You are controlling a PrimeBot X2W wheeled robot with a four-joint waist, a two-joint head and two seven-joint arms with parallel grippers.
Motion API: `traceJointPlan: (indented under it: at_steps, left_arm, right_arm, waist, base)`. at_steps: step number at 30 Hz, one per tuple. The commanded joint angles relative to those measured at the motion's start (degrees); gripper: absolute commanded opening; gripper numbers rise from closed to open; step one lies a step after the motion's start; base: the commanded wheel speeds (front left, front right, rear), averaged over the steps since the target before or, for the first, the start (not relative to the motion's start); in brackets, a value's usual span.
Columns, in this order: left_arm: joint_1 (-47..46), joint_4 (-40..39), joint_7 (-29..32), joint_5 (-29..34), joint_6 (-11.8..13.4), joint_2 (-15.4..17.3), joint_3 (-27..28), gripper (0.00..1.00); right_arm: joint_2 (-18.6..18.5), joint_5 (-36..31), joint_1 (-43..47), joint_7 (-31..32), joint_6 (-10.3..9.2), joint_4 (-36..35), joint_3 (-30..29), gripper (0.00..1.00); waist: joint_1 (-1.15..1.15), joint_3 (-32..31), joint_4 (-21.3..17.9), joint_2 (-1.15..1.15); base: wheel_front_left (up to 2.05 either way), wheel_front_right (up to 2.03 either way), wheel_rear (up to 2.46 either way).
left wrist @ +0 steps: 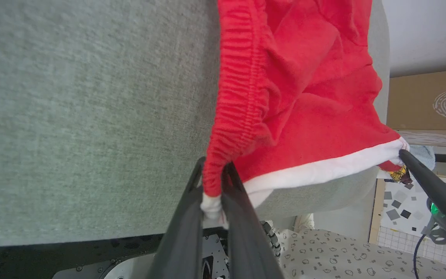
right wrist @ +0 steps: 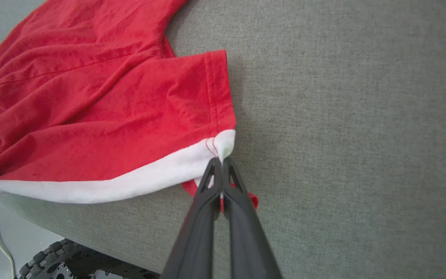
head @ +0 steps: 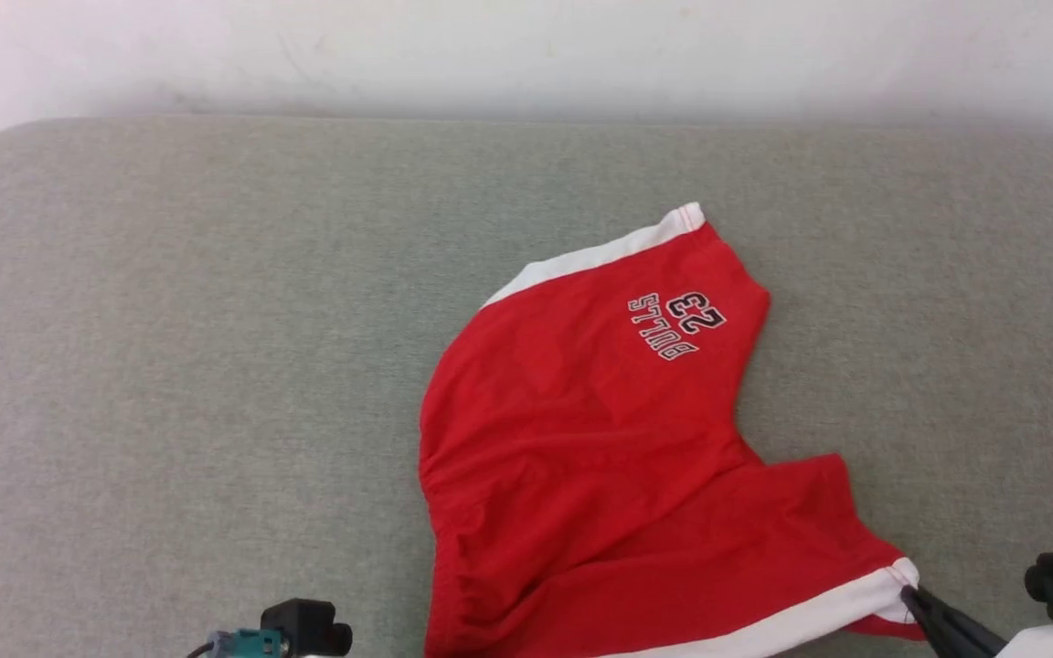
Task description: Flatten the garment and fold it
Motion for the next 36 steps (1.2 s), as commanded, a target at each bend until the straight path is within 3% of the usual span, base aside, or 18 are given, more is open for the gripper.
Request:
traceJointPlan:
  at_steps: [1, 9, 14, 19, 29, 36]
  left_arm:
    - [-0.49, -0.48, -0.36, -0.37, -0.61, -0.19, 0.01, 0.0]
    - [-10.18, -2.67, -4.04, 1.95, 0.08, -2.07, 2.02, 0.0]
    - [-22.26, -4.42, -0.12, 4.17, 1.43, -0.93, 2.13, 0.0]
    - [-36.93, -5.31, 6.06, 6.03, 4.17, 0.93, 3.58, 0.0]
    - [-67.42, 3.42, 18.66, 12.49, 10.76, 5.23, 4.13, 0.0]
    - [-85.76, 13.9, 14.47, 18.51, 10.39, 5.13, 3.0, 0.0]
  right_arm:
    - [0.12, -0.06, -0.27, 0.18, -0.1, -0.68, -0.27, 0.0]
    - [-0.7, -0.12, -7.49, -2.51, -0.1, -5.65, -2.07, 0.0]
    - [-3.21, -0.34, -19.84, -2.4, -0.1, -9.38, -1.58, 0.0]
    - [-7.73, 0.51, -36.68, -1.41, -0.1, -8.68, 0.94, 0.0]
    - [-12.77, 1.56, -70.07, 2.08, -0.1, 8.12, 6.69, 0.0]
    - [-11.98, -1.98, -87.81, -3.82, -0.1, 22.92, 10.24, 0.0]
  waist:
    - [0.0, -0.42, 0.92, 0.0]
    - [0.0, -0.29, 2.74, 0.0]
    - [0.0, 0.33, 1.37, 0.0]
    - [0.0, 2.19, -1.35, 0.0]
    - [0.0, 11.84, -6.01, 0.0]
    - [0.0, 22.29, -8.48, 0.0]
  base:
    - [0.0, 0.0, 0.0]
    - [0.0, 0.0, 0.0]
    - [0.0, 0.0, 0.0]
    - [0.0, 0.0, 0.0]
    - [0.0, 0.0, 0.0]
    - [0.0, 0.0, 0.0]
